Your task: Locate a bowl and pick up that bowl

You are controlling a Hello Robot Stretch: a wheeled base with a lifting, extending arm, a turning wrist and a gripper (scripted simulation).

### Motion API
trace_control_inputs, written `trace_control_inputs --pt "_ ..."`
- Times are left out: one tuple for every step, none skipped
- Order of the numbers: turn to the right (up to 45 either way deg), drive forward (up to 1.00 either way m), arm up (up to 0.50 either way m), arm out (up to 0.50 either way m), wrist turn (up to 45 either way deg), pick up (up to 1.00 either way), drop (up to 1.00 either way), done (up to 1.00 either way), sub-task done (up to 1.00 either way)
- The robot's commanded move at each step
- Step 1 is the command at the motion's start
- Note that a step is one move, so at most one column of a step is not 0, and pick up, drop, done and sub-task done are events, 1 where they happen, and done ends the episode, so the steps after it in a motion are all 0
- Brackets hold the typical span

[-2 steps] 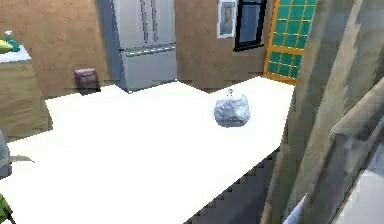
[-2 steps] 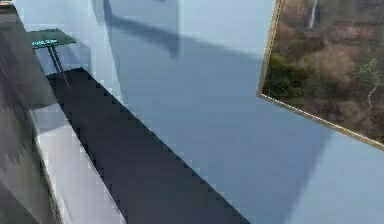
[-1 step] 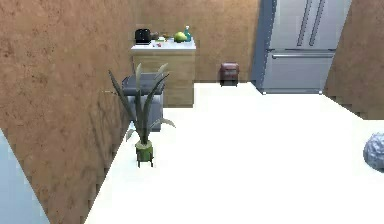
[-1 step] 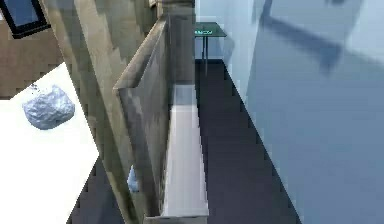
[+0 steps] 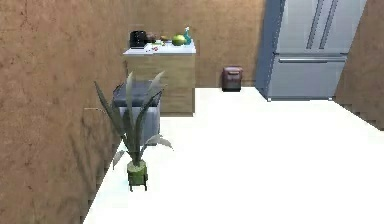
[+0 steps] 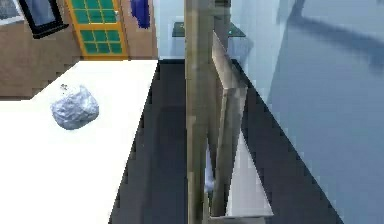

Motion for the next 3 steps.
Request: trace_control_inputs --pt "30.0 0.0 0.0 0.0 0.0 0.0 0.0 0.0 0.0" --pt "0.0 0.55 0.0 0.0 0.0 0.0 0.0 0.0 0.0" --pt "45.0 0.0 0.0 0.0 0.0 0.0 0.0 0.0 0.0"
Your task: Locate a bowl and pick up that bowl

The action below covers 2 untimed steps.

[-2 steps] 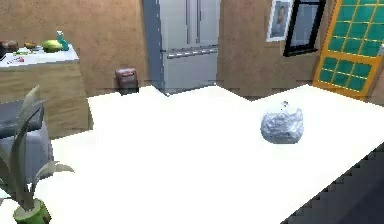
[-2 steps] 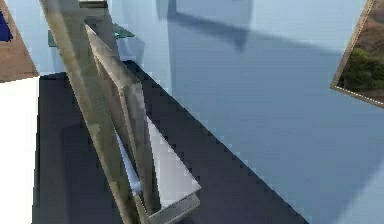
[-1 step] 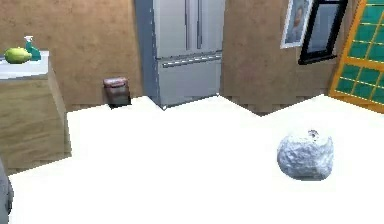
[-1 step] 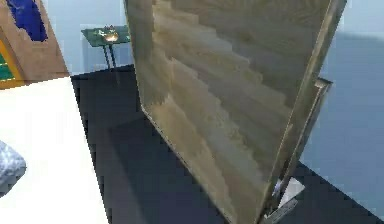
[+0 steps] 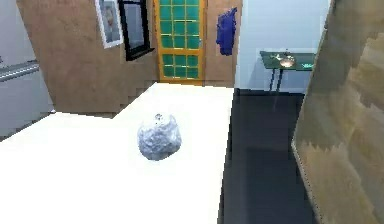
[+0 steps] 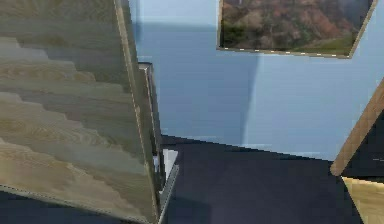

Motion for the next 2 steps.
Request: trace_control_inputs --pt "12.0 0.0 0.0 0.0 0.0 0.0 0.0 0.0 0.0" --pt "0.0 1.0 0.0 0.0 0.0 0.0 0.0 0.0 0.0"
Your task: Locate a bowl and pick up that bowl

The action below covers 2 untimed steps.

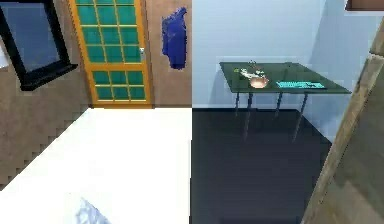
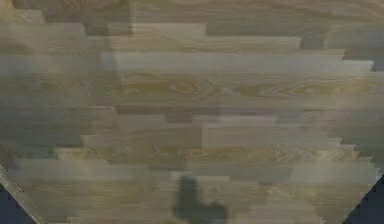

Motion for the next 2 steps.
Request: trace_control_inputs --pt "0.0 0.95 0.0 0.0 0.0 0.0 0.0 0.0 0.0" --pt "45.0 0.0 0.0 0.0 0.0 0.0 0.0 0.0 0.0"
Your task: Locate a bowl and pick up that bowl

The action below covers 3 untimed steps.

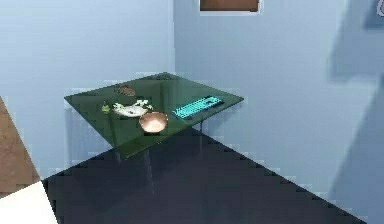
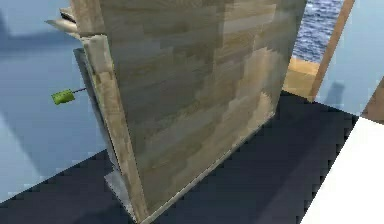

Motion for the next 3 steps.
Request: trace_control_inputs --pt "27.0 0.0 0.0 0.0 0.0 0.0 0.0 0.0 0.0" --pt "0.0 0.5 0.0 0.0 0.0 0.0 0.0 0.0 0.0" --pt "-45.0 0.0 0.0 0.0 0.0 0.0 0.0 0.0 0.0"
